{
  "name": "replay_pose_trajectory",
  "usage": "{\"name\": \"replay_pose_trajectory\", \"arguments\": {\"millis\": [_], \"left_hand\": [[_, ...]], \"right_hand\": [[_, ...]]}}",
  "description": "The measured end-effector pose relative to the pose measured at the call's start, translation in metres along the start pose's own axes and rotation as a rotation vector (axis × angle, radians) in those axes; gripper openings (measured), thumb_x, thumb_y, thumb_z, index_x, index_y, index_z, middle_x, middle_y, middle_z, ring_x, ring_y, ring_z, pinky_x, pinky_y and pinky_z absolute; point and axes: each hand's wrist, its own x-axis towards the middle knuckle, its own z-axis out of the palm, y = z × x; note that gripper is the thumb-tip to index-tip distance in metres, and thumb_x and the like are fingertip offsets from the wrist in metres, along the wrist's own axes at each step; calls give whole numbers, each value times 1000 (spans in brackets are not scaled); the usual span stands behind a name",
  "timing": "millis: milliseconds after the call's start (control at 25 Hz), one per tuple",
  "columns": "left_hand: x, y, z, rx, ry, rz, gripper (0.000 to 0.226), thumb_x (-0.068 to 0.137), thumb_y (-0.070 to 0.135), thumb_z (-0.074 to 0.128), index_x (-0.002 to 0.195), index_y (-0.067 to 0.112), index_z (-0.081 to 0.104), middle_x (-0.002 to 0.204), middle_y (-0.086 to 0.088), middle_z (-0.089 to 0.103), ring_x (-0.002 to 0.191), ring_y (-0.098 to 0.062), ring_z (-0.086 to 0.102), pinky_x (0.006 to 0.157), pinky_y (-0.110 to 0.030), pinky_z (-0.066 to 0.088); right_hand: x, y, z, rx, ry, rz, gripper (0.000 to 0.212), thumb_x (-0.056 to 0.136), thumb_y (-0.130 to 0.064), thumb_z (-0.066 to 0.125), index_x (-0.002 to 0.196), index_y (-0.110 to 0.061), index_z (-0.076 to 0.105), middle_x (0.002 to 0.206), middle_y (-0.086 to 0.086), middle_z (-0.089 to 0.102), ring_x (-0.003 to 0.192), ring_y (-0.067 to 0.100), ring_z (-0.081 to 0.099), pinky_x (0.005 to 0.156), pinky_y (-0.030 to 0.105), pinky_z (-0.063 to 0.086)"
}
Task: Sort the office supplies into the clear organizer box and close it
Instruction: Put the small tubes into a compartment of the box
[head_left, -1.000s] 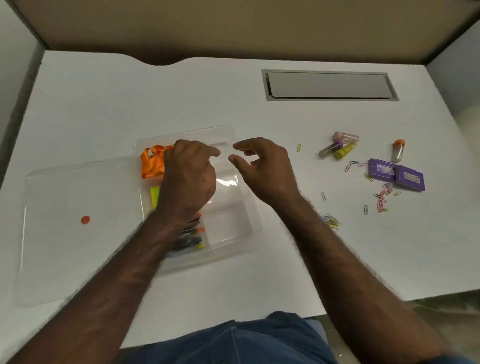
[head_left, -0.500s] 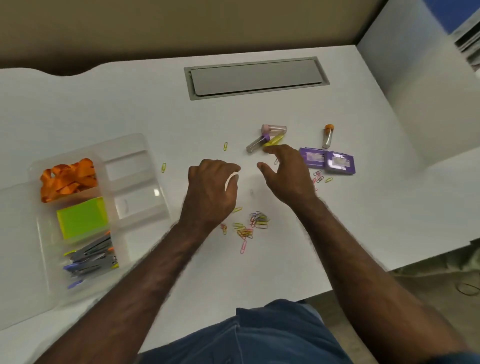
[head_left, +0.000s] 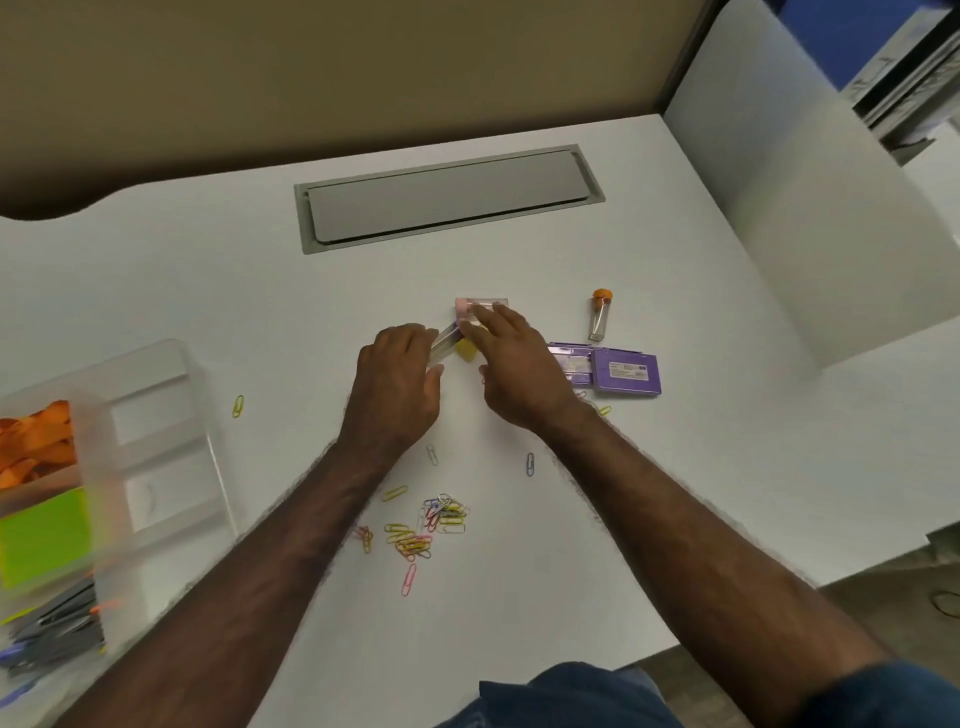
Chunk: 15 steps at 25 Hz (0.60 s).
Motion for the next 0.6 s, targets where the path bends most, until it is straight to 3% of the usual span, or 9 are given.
{"name": "replay_pose_trajectory", "arguments": {"millis": [320,480,600], "left_hand": [[36,7,24,80,-98,-41,40,99,21,60,137,9,59,131,-13,65,117,-36,58,97,-47,45],[43,8,32,108,-144,-47,38,99,24,61,135,13,60,128,-11,66,114,-33,58,95,-44,45],[47,7,36,73,-158,-88,38,99,21,61,136,12,60,129,-12,65,115,-32,58,97,-41,46]], "right_hand": [[16,20,17,-64,44,19,59,78,-8,83,133,-22,67,138,6,64,130,35,53,100,50,51],[18,21,19,-105,74,38,40,86,-16,78,124,-26,71,123,0,69,115,28,55,91,43,51],[11,23,21,-69,89,71,33,89,-24,78,122,-26,72,123,0,70,112,25,57,93,42,51]]}}
